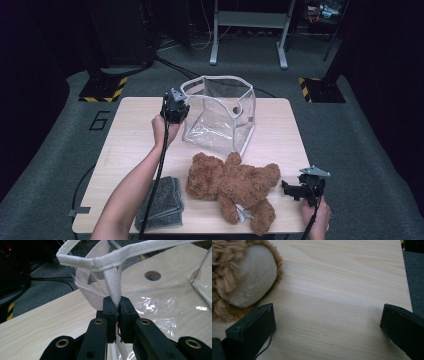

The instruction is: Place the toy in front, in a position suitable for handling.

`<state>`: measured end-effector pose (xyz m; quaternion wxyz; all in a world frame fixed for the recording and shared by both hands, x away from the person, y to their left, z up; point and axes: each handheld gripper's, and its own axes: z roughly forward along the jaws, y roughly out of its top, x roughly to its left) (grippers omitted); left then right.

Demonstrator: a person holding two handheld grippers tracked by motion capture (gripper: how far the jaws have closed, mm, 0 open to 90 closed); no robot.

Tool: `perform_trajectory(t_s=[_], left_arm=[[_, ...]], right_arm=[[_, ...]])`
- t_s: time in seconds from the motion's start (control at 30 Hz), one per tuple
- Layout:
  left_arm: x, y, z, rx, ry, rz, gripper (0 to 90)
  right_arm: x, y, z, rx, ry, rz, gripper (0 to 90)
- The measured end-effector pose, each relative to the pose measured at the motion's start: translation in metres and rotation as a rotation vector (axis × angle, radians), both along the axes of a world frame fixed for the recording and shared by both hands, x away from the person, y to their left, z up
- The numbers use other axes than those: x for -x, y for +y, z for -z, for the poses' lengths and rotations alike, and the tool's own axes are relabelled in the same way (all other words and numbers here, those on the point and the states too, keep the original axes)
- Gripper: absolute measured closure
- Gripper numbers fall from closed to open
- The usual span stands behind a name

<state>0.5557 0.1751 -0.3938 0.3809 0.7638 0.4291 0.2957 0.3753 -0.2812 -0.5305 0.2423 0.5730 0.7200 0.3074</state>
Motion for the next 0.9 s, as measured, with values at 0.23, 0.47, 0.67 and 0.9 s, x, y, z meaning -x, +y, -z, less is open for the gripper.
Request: perform_trajectory(t_s=[0.23,0.47,0.67,0.9], left_arm=[[0.0,0.009,0.0,-0.005,-0.013,-0.026,84.9],[0.001,0.021,0.001,-0.019,-0.026,-0.061,85.0],[0.001,0.031,0.003,-0.023,-0.039,-0.088,85.1],[0.002,0.046,0.003,-0.034,-0.039,-0.124,85.1]], right_arm=[[0.0,0.0,0.0,-0.001,0.003,-0.001,0.0],[0.0,0.0,0.0,0.0,0.003,-0.002,0.0],[0.0,0.0,0.0,-0.001,0.004,-0.001,0.0],[0.0,0.0,0.0,-0.001,0.004,0.0,0.0]])
